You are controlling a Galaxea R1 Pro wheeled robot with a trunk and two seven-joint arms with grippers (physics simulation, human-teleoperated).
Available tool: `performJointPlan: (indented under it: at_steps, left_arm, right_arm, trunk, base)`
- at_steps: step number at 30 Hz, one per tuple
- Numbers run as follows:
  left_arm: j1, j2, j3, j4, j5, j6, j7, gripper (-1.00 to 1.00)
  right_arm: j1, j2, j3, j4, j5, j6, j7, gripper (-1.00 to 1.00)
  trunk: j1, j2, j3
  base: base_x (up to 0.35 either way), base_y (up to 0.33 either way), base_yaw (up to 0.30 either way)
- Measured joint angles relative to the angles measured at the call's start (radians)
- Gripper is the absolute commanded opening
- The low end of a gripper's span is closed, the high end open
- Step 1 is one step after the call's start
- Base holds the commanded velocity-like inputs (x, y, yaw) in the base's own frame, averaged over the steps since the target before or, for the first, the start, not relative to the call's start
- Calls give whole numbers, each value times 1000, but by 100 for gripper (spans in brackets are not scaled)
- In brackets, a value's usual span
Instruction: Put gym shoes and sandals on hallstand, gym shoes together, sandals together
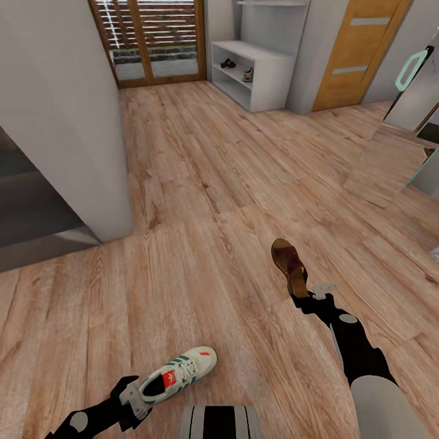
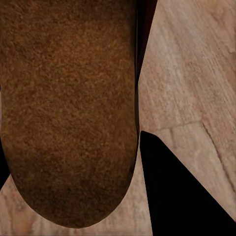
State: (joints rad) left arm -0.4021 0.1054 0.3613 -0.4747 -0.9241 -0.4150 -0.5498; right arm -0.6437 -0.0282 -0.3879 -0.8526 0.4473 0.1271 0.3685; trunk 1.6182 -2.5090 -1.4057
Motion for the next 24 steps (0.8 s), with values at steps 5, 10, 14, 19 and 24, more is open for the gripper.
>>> performJointPlan:
  at_steps: [5, 10, 14, 19, 24]
  left_arm:
    - [0, 1, 0, -7, 0, 0, 0, 100]
    - [1, 1, 1, -14, 1, 1, 0, 100]
    - [1, 2, 1, -17, 1, 2, 0, 100]
    - [1, 0, 2, -17, 0, 2, 0, 100]
    - [2, 0, 2, -17, 0, 2, 0, 100]
  right_arm:
    - [0, 0, 0, 0, 0, 0, 0, -100]
    - [0, 0, 0, 0, 0, 0, 0, -100]
    - [0, 0, 0, 0, 0, 0, 0, -100]
    - [0, 0, 0, 0, 0, 0, 0, -100]
    - [0, 0, 0, 0, 0, 0, 0, -100]
  trunk:
    - [0, 0, -1]
    - [0, 0, -1]
    - [0, 0, -1]
    - [0, 0, -1]
    - [0, 0, -1]
  base:
    - [0, 0, 0]
    - [0, 0, 0]
    - [26, 0, 0]
    - [127, 0, 0]
    - [25, 0, 0]
